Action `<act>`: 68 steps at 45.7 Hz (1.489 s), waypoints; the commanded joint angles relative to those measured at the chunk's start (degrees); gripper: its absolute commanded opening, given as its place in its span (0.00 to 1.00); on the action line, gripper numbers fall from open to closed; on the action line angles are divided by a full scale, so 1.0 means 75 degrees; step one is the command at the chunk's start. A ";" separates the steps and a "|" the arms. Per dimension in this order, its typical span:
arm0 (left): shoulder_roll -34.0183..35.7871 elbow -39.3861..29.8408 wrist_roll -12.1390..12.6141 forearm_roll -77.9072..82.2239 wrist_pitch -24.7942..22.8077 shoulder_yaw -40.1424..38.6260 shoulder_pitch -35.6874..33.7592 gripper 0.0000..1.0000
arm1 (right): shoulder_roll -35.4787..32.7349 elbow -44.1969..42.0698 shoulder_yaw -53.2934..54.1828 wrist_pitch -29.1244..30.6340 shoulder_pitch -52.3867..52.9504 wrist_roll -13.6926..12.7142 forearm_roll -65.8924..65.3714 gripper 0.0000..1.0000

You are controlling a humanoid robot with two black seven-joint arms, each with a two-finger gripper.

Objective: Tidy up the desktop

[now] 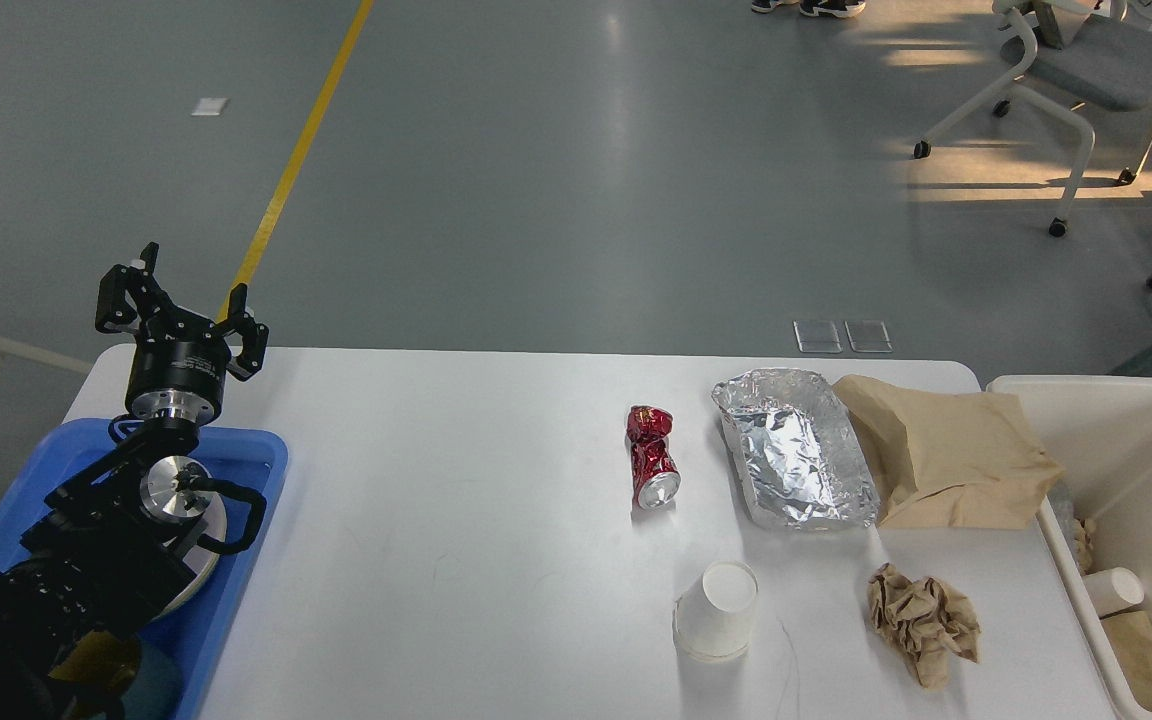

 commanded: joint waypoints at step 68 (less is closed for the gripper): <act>0.0000 -0.0007 0.0000 -0.0003 0.0000 -0.0010 0.0000 0.97 | 0.1730 0.1330 -1.2767 0.2564 0.6497 0.0071 -0.2309 1.00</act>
